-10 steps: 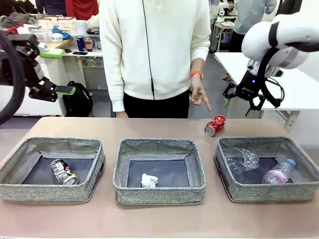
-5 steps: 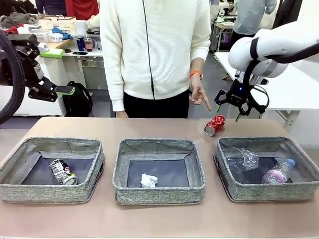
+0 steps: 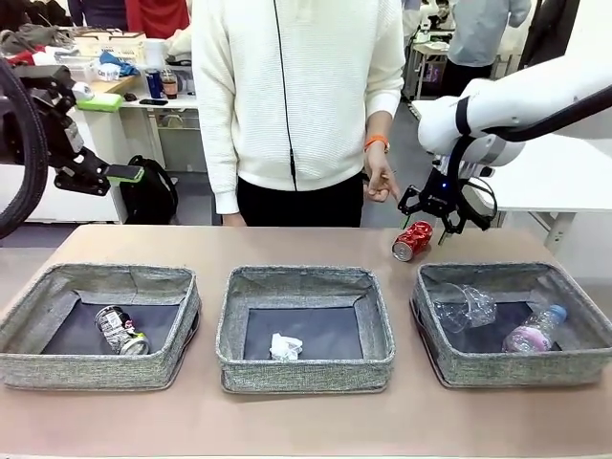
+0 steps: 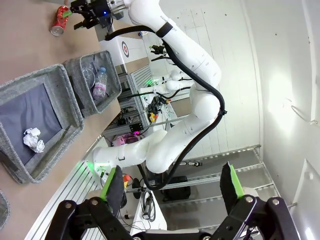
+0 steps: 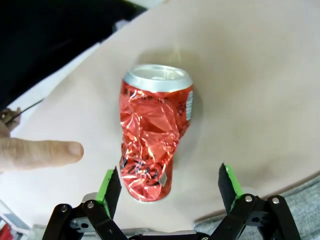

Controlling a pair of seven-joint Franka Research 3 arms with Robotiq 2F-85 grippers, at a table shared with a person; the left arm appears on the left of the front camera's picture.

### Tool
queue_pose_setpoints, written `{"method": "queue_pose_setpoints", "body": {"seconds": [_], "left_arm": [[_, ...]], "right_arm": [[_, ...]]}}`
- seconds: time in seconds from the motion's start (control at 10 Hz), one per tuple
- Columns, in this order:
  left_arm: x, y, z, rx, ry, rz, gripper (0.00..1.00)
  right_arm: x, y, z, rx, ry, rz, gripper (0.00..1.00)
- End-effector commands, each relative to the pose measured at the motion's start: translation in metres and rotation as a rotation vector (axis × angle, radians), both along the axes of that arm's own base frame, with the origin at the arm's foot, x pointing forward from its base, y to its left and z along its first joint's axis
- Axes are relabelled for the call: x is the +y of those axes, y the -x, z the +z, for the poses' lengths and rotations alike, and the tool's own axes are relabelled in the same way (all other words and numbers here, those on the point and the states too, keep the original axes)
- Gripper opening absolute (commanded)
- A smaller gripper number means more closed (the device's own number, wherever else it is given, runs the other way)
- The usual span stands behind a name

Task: Sort the waste into the appropriate baskets.
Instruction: Pick up the waste item pointed out by the person.

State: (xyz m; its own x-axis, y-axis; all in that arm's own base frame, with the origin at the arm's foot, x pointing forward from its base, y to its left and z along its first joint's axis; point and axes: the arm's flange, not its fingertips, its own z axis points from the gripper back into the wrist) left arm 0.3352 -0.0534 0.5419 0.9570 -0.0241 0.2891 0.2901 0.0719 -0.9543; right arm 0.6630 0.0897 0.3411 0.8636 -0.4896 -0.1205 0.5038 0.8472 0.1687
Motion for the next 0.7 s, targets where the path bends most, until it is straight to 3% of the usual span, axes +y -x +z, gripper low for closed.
{"method": "queue_pose_setpoints", "body": {"seconds": [0.0,0.6], "left_arm": [[-0.002,0.001,0.003,0.002,0.027,0.0,1.0],[-0.002,0.001,0.003,0.002,0.027,0.0,1.0]], "right_arm": [[0.005,-0.008,-0.005,-0.016,0.043,-0.037,1.0],[0.015,-0.008,-0.017,-0.018,0.065,-0.024,1.0]]}}
